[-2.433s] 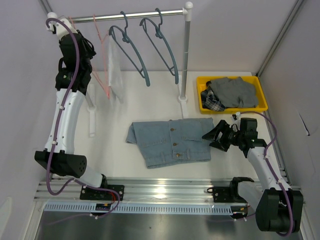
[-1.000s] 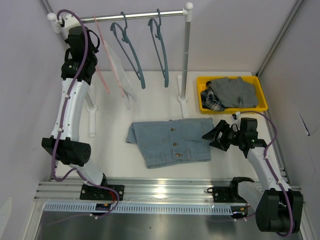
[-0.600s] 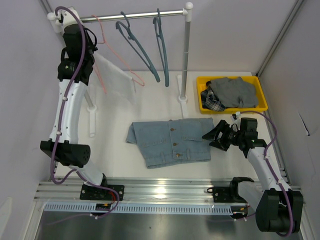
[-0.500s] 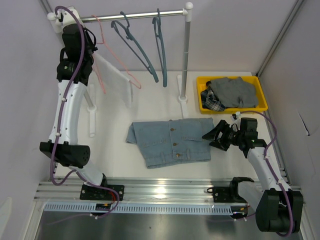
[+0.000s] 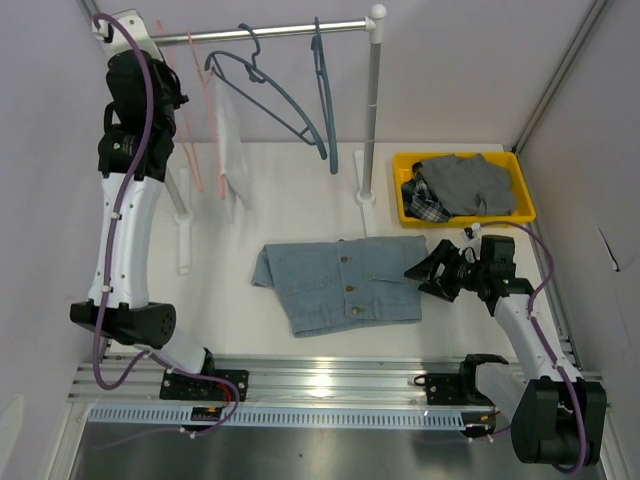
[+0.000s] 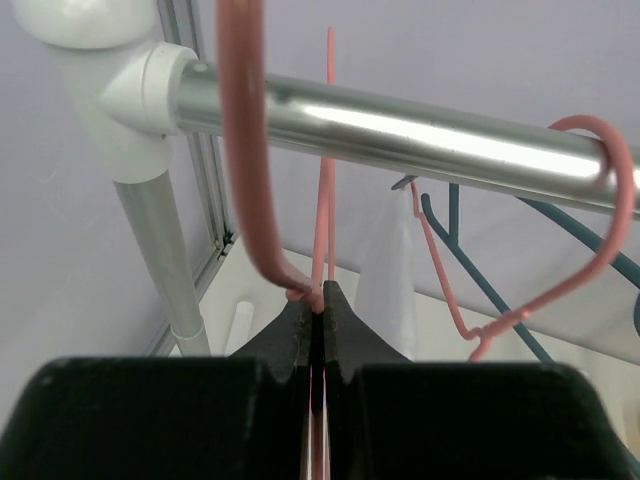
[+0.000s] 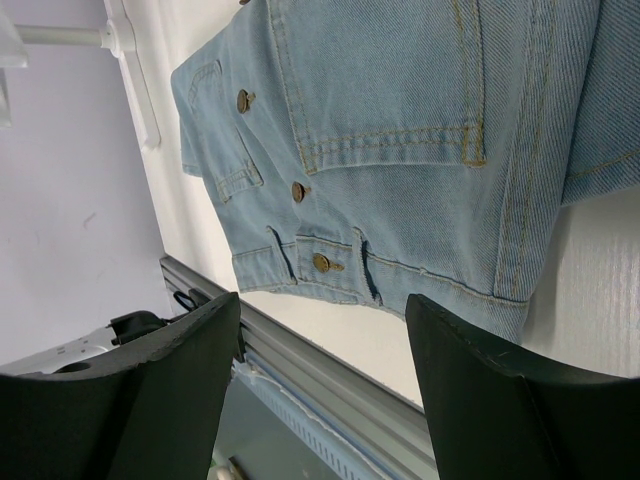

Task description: Place the skirt on the hanger

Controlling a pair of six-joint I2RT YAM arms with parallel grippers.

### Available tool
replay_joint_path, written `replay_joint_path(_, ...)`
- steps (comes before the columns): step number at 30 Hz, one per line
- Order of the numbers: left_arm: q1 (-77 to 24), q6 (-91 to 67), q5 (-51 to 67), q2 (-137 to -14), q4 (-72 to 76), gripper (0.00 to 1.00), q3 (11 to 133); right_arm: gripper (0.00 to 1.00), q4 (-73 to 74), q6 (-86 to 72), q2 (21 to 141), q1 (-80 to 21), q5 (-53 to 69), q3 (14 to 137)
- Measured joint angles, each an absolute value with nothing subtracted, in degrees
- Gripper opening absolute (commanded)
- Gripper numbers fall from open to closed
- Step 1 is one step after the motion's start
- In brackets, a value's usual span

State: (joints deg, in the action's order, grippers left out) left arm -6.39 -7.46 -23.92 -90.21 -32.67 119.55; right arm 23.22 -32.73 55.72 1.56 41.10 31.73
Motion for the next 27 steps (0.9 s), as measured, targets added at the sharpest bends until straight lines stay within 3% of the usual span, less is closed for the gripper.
replay_joint_path(27, -6.4, -7.5, -19.0, -78.9, -41.6, 0.0, 110.2, 0.73, 22.3, -32.7, 56.0, 1.3, 41.6, 31.7)
